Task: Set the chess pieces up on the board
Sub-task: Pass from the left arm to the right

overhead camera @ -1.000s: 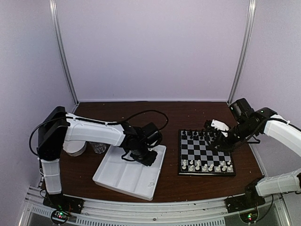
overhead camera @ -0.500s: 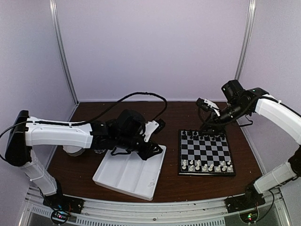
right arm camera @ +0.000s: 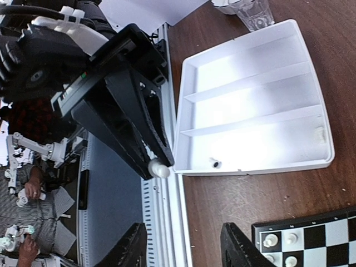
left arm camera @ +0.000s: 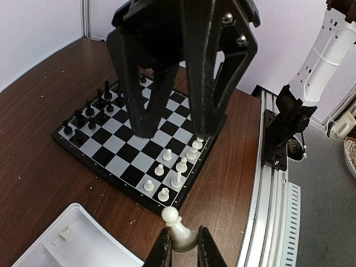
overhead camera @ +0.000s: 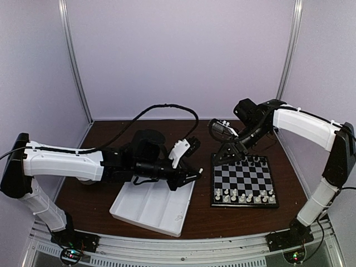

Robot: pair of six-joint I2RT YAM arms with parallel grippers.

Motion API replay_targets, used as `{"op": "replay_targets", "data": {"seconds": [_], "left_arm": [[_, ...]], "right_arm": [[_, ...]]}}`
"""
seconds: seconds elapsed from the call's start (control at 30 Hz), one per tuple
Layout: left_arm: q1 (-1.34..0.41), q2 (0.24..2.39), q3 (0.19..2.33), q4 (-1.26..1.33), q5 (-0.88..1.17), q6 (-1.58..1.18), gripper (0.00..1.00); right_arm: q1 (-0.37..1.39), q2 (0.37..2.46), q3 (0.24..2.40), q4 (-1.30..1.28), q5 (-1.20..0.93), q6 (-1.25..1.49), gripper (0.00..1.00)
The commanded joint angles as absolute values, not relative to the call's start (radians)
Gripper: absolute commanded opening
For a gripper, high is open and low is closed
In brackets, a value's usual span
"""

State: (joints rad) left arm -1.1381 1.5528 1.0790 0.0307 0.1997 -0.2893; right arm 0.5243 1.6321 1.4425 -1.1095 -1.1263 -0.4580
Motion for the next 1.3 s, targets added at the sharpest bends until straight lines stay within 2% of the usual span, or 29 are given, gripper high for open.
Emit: {"op": "replay_targets", "data": {"seconds": [0.0, 0.5, 0.67, 0.83, 1.1, 1.17, 1.27], "left_arm": [[-1.148, 1.532, 1.078, 0.12, 0.217, -0.253, 0.14], [-1.158, 1.532, 1.083, 0.123, 0.215, -0.235, 0.15], [-1.161, 1.531, 1.083, 0.133, 0.217, -0.23, 0.14], [-1.167, 1.531, 1.08, 0.141, 0.211, -0.229, 0.15], [-1.173, 1.536, 1.078, 0.14, 0.209, -0.23, 0.15], [-1.175, 1.539, 1.078, 0.14, 0.203, -0.23, 0.19], [-1.177, 1.54, 1.078, 0.132, 0.182, -0.23, 0.29]], "right_arm": [[0.566, 1.674, 1.497, -1.157, -1.257, -0.428, 0.48], [0.636, 1.723, 1.504, -1.123, -1.285, -0.383, 0.48], [0.644, 1.74, 1.513, -1.104, -1.284, -0.356, 0.45], [0.65, 1.753, 1.52, -1.097, -1.299, -0.346, 0.35], [0.651, 1.73, 1.501, -1.068, -1.303, -0.33, 0.13], [0.651, 1.724, 1.495, -1.059, -1.295, -0.326, 0.1], [0.65, 1.712, 1.493, -1.057, -1.261, -0.33, 0.07]]}}
